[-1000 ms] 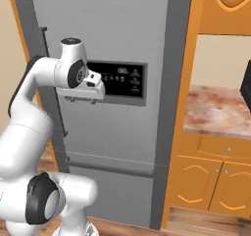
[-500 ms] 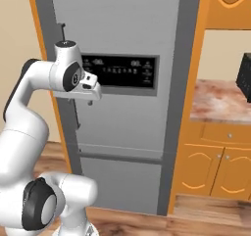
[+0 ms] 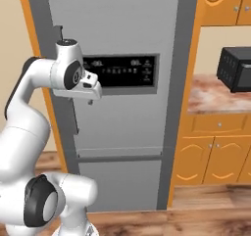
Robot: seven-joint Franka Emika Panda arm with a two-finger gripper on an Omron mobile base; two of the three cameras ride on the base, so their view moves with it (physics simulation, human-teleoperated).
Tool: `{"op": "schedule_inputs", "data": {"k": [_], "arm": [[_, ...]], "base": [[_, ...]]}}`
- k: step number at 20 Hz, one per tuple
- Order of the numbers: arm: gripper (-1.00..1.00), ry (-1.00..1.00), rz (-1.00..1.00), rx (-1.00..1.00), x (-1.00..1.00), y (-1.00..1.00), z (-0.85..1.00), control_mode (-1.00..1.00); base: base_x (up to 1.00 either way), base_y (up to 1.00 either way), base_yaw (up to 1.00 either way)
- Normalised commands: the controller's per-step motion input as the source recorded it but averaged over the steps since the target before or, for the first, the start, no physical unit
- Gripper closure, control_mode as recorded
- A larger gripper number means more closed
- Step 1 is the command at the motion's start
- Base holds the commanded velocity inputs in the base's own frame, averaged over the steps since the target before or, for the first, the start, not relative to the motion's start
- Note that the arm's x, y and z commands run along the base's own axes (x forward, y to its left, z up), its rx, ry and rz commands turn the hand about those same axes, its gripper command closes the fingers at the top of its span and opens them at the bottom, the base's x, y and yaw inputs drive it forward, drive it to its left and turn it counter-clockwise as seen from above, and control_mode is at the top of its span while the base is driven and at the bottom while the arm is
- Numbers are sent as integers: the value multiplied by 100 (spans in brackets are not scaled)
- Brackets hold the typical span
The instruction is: Open the fridge, grab two sodas, and place both sodas inside the bowl with ice on the dining counter.
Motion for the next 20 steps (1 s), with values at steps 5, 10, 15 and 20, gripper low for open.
{"op": "schedule_inputs", "data": {"k": [5, 10, 15, 20], "arm": [[-100, 0, 0, 0, 0, 0, 0, 100], [-100, 0, 0, 0, 0, 0, 0, 100], [-100, 0, 0, 0, 0, 0, 0, 100], [-100, 0, 0, 0, 0, 0, 0, 100]], "base": [[-37, 72, -21], [-44, 84, -21], [-5, 77, -25], [4, 32, -33]]}}
